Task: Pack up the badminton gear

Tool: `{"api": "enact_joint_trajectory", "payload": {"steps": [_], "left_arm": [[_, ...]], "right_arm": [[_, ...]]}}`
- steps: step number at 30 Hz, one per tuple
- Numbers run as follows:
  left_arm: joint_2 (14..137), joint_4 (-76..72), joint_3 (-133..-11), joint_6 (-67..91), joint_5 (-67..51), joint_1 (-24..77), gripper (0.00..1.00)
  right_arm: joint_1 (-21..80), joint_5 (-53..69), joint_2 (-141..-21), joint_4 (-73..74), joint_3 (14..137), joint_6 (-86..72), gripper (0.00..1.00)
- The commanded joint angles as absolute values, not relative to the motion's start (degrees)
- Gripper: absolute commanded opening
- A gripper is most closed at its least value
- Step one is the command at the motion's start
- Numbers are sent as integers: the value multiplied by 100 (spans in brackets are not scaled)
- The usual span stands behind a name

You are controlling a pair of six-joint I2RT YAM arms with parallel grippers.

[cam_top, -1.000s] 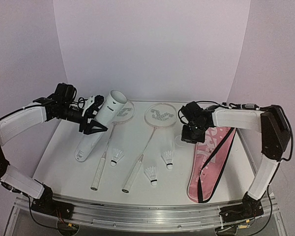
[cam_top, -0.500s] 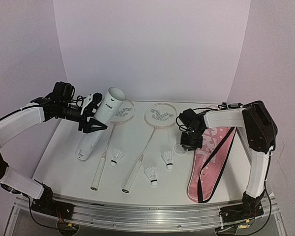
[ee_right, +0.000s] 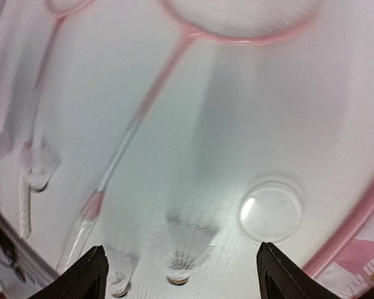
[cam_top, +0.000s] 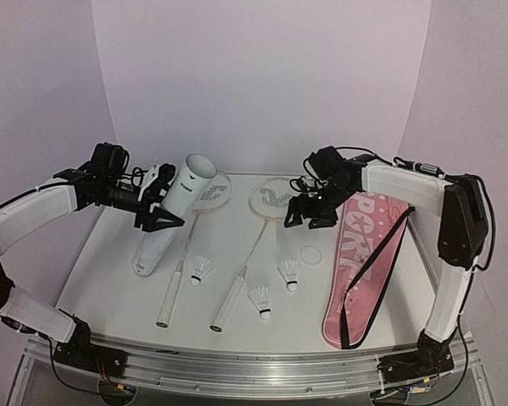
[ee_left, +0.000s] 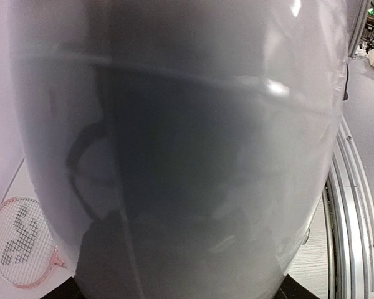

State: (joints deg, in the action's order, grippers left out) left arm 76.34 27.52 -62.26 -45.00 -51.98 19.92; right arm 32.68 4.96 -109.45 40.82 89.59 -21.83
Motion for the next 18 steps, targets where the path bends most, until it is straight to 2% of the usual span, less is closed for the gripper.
{"api": "enact_joint_trajectory", "payload": {"steps": [1, 6, 10, 18], "left_arm": [[7401, 2768, -6249, -4770, -5421, 1971, 8], [7410, 2924, -6253, -4947, -5378, 1970, 8], [7441, 3013, -6253, -5057, -5380, 1974, 8], [7457, 3034, -6266, -5051, -5393, 1971, 8]], "right_arm": [[3541, 2359, -11210, 4575, 9452, -661, 80], [3582, 2178, -12034, 5683, 10332, -223, 80], [3759, 2237, -12508, 6020, 10776, 146, 69], [3801, 2148, -12868, 6586, 11040, 303, 60]]}}
